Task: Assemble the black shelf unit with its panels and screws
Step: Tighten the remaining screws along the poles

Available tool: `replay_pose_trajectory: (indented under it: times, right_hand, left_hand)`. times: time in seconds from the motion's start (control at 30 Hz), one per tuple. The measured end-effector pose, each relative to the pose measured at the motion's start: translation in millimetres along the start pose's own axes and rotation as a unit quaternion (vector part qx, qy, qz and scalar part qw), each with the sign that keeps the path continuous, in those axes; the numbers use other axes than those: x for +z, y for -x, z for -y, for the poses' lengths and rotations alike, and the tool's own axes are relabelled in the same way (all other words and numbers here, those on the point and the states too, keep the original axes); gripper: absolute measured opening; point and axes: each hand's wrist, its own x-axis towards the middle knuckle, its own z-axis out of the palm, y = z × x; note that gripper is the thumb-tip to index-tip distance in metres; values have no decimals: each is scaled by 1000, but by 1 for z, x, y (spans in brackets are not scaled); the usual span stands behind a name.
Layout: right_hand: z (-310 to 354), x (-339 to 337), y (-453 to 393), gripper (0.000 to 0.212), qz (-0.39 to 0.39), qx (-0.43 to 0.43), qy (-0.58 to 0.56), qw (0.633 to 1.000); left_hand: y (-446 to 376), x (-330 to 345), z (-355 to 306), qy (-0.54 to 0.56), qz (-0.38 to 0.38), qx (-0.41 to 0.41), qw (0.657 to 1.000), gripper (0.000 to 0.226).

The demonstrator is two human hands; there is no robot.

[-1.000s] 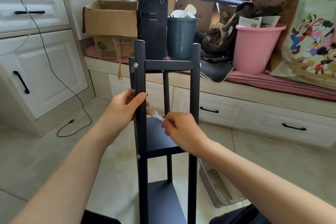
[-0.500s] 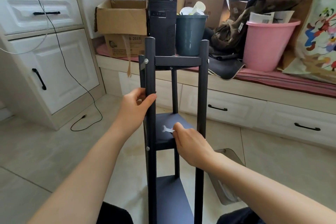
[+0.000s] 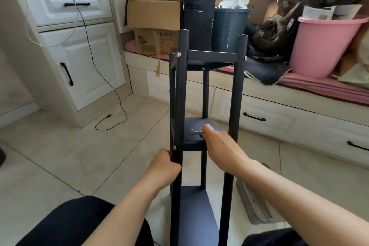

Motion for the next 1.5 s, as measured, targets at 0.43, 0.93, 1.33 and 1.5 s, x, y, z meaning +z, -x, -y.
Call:
replay_pose_trajectory:
  times: [0.43, 0.93, 1.33, 1.5]
  right_hand:
    - [-11, 11, 2, 27, -52, -95, 12, 994]
    - [-33, 15, -17, 22, -64, -89, 21, 994]
    - [-52, 7, -12, 19, -94, -7, -125, 988]
    - [-52, 4, -11, 17, -218, 10, -146, 965]
  left_hand:
    - [-6, -2, 12, 32, 109, 55, 992, 32]
    - [-27, 28, 3, -26, 27, 91, 995, 31]
    - [-35, 28, -20, -69, 57, 130, 987, 43]
    - [-37, 44, -23, -73, 64, 153, 983, 36]
